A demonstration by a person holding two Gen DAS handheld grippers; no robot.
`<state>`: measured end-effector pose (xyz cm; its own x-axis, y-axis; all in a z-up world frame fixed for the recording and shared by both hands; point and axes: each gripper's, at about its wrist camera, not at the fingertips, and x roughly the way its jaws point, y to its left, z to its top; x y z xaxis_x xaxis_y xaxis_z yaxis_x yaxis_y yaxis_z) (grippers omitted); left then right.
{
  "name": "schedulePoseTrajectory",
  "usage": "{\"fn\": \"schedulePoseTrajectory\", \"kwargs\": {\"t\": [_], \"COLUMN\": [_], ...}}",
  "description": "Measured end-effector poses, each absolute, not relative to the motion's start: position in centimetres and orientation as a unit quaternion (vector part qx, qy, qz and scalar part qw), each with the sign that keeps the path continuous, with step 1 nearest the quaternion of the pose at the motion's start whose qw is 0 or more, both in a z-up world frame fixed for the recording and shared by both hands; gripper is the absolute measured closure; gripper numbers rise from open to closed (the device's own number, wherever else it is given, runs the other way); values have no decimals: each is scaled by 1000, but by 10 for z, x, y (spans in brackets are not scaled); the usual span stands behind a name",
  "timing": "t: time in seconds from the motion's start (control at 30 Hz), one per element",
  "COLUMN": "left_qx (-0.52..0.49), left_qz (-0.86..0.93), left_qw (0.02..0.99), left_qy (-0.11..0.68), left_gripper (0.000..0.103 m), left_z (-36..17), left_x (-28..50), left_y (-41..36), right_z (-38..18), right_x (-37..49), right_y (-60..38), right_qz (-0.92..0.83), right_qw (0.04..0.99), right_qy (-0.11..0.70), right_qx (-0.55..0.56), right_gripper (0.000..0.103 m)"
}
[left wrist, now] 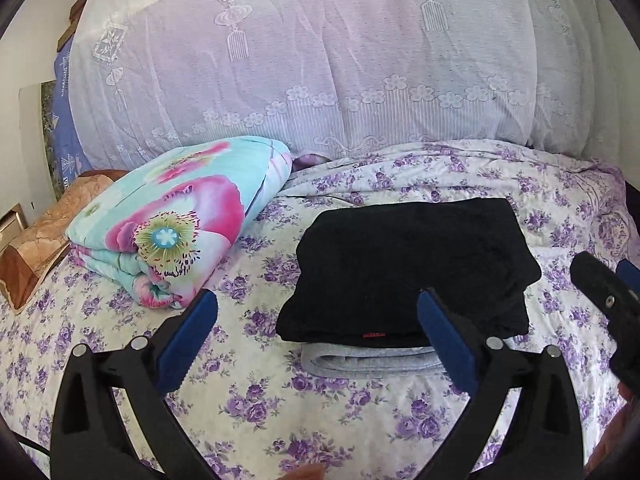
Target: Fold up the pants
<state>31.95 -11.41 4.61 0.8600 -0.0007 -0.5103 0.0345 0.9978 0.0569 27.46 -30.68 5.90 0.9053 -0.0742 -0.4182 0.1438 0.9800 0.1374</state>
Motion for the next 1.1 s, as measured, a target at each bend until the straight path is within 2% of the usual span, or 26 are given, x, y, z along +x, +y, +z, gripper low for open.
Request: {"fn": "schedulePoseTrajectory", "kwargs": {"t": [0.37, 1.1], "left_qx": [47, 45], "left_qz": [-4, -15], "left_qw": [955, 955], "left_qy": [293, 292], "left_gripper": [5, 5], "left_z": [26, 32], "left_x": [340, 335], "left_y": [-107, -109], "right_z": [41, 44], "right_x": [300, 298], "right_y": [-309, -302], "right_qz": [-17, -12], "right_qw": [967, 969], "right_qy": [234, 231], "right_qx": [103, 89], "right_gripper": [4, 4]}}
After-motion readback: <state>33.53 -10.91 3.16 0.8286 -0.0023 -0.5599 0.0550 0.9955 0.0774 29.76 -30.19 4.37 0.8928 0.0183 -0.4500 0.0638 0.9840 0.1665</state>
